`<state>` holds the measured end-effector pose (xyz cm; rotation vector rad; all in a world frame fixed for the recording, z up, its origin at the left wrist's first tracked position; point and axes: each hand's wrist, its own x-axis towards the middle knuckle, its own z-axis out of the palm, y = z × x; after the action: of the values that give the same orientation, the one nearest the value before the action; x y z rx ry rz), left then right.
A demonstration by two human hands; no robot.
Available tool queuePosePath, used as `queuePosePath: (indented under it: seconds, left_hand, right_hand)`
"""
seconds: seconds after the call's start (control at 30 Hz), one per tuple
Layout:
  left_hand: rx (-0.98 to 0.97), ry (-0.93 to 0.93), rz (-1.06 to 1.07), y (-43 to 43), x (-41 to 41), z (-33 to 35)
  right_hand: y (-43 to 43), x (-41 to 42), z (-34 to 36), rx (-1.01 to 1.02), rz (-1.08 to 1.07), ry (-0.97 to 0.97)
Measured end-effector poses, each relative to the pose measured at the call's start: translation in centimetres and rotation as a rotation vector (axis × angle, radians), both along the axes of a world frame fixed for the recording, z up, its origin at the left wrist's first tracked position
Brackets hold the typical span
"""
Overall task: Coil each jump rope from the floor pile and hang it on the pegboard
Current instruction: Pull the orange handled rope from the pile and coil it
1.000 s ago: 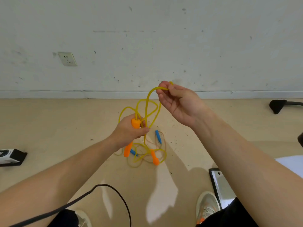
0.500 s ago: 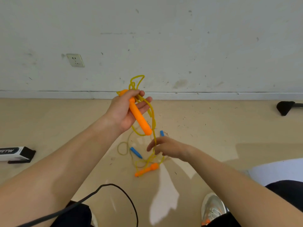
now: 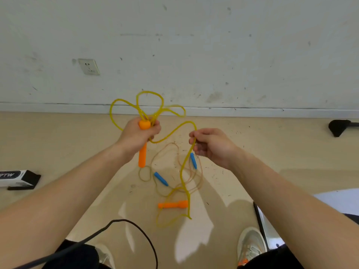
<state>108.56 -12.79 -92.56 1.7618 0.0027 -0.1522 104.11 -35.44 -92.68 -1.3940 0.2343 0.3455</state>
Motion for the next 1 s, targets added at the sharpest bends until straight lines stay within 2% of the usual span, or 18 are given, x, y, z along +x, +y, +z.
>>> queuePosePath:
  seconds: [0.07, 0.13, 0.27, 0.3, 0.37, 0.43, 0.5, 0.7, 0.8, 0.87, 1.0]
  left_hand:
    - [0.029, 0.059, -0.172, -0.6, -0.9, -0.9]
    - [-0.078, 0.196, -0.29, -1.5, -2.1, -1.5]
    - [-0.331, 0.389, -0.352, -3.0, -3.9, -1.1]
    - [-0.297, 0.376, -0.374, -3.3, -4.1, -0.9]
    - [-0.109, 0.289, -0.411, -3.9, -4.7, -0.5]
    - [-0.008, 0.24, -0.356, -4.6, -5.1, -0.4]
    - [-0.035, 0.249, -0.26, -5.0, -5.0, -0.1]
    - [-0.216, 0.299, -0.111, -5.1, -3.5, 2.0]
    - [-0.333, 0.307, -0.064, -4.9, -2.7, 3.1]
    - [-0.416, 0.33, -0.037, -4.7, -2.1, 3.7]
    - [-0.551, 0.372, -0.008, -4.2, -1.2, 4.5]
  right_hand:
    - [0.1, 0.3, 1.5, 0.155, -0.056, -0.012]
    - [0.1, 0.5, 2.7, 0.259, -0.119, -0.03]
    - [-0.4, 0.9, 3.6, 0.349, -0.241, -0.059]
    - [-0.6, 1.0, 3.7, 0.353, -0.268, -0.058]
    - [-0.9, 0.9, 3.7, 0.367, -0.315, -0.043]
    - [-0.9, 0.7, 3.6, 0.358, -0.349, -0.03]
    - [-1.0, 0.6, 3.3, 0.271, -0.346, -0.026]
    - [-0.9, -0.6, 2.1, -0.209, -0.177, 0.077]
    - [0.4, -1.7, -0.2, -0.389, 0.011, 0.137]
    - [1.5, -2.3, -2.4, -0.501, 0.201, 0.103]
    - [3.5, -3.9, -5.1, -0.541, 0.475, 0.061]
